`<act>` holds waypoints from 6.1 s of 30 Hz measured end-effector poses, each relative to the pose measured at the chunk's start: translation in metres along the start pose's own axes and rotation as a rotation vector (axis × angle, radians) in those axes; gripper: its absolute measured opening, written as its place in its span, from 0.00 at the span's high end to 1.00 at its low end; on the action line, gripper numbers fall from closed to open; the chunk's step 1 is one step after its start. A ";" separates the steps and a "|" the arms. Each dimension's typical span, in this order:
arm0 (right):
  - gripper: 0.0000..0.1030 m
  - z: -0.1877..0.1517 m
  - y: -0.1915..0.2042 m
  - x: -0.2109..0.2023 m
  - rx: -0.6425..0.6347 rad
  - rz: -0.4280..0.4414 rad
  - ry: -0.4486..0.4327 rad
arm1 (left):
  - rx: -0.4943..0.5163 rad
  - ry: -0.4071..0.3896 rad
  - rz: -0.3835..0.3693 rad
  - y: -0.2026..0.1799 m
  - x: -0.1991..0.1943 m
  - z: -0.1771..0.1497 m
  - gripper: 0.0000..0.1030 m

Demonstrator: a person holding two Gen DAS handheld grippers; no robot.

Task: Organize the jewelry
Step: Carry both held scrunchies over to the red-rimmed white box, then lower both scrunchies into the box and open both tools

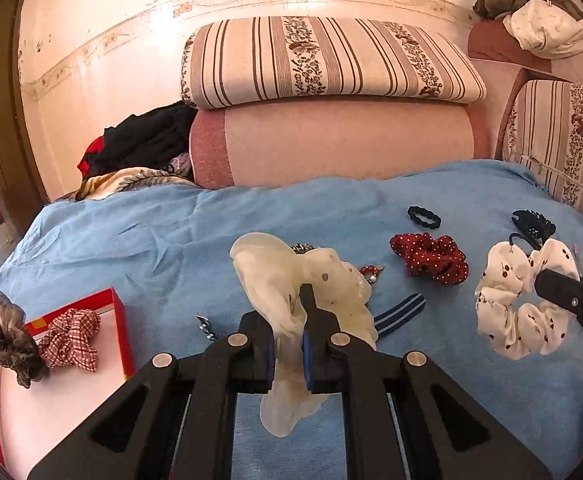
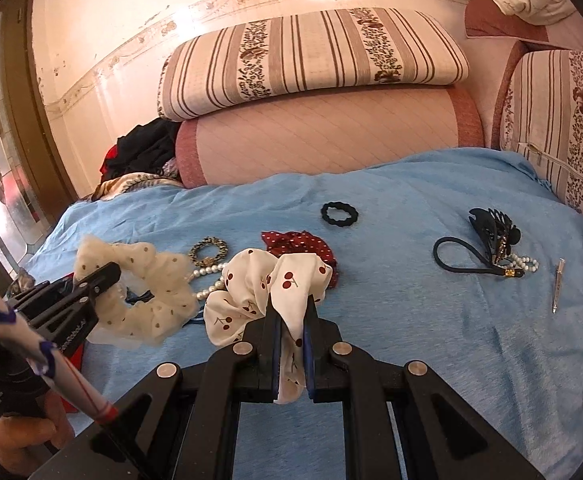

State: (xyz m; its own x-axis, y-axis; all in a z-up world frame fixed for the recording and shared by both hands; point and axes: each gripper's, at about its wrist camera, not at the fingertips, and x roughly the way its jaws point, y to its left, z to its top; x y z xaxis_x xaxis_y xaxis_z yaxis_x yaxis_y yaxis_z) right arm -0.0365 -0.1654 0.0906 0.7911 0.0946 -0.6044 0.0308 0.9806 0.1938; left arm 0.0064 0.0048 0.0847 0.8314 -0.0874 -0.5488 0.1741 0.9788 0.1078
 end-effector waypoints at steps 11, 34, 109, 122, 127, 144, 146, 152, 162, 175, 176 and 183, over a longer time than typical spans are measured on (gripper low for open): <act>0.90 -0.004 0.021 -0.008 -0.019 0.021 -0.005 | -0.001 -0.018 0.007 0.006 -0.013 0.002 0.90; 0.90 -0.020 0.077 -0.034 -0.027 0.031 0.017 | -0.073 -0.079 0.013 0.042 -0.050 0.015 0.90; 0.90 -0.051 0.332 0.048 -0.426 0.207 0.191 | -0.438 0.214 0.380 0.306 -0.072 -0.096 0.90; 0.90 -0.049 0.338 0.077 -0.409 0.189 0.229 | -0.439 0.242 0.397 0.309 -0.065 -0.099 0.89; 0.90 -0.050 0.341 0.082 -0.433 0.166 0.233 | -0.441 0.244 0.399 0.310 -0.064 -0.100 0.89; 0.90 -0.051 0.349 0.091 -0.474 0.137 0.227 | -0.449 0.253 0.416 0.314 -0.062 -0.102 0.87; 0.90 -0.052 0.350 0.091 -0.480 0.135 0.226 | -0.450 0.252 0.418 0.315 -0.062 -0.102 0.87; 0.90 -0.051 0.350 0.092 -0.482 0.135 0.230 | -0.454 0.246 0.423 0.317 -0.063 -0.101 0.84; 0.87 -0.051 0.351 0.089 -0.490 0.132 0.220 | -0.464 0.231 0.427 0.317 -0.068 -0.099 0.74; 0.70 -0.048 0.353 0.079 -0.506 0.128 0.202 | -0.474 0.189 0.439 0.316 -0.077 -0.094 0.63; 0.69 -0.048 0.353 0.078 -0.507 0.128 0.200 | -0.475 0.184 0.442 0.316 -0.078 -0.094 0.62; 0.60 -0.045 0.353 0.068 -0.515 0.124 0.177 | -0.474 0.144 0.450 0.313 -0.085 -0.088 0.55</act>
State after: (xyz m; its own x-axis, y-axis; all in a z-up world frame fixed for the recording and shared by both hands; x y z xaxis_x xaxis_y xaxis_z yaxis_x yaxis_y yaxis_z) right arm 0.0008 0.1953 0.0836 0.6535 0.1983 -0.7305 -0.3938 0.9133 -0.1043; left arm -0.0564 0.3350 0.0923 0.6844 0.3415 -0.6442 -0.4509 0.8925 -0.0059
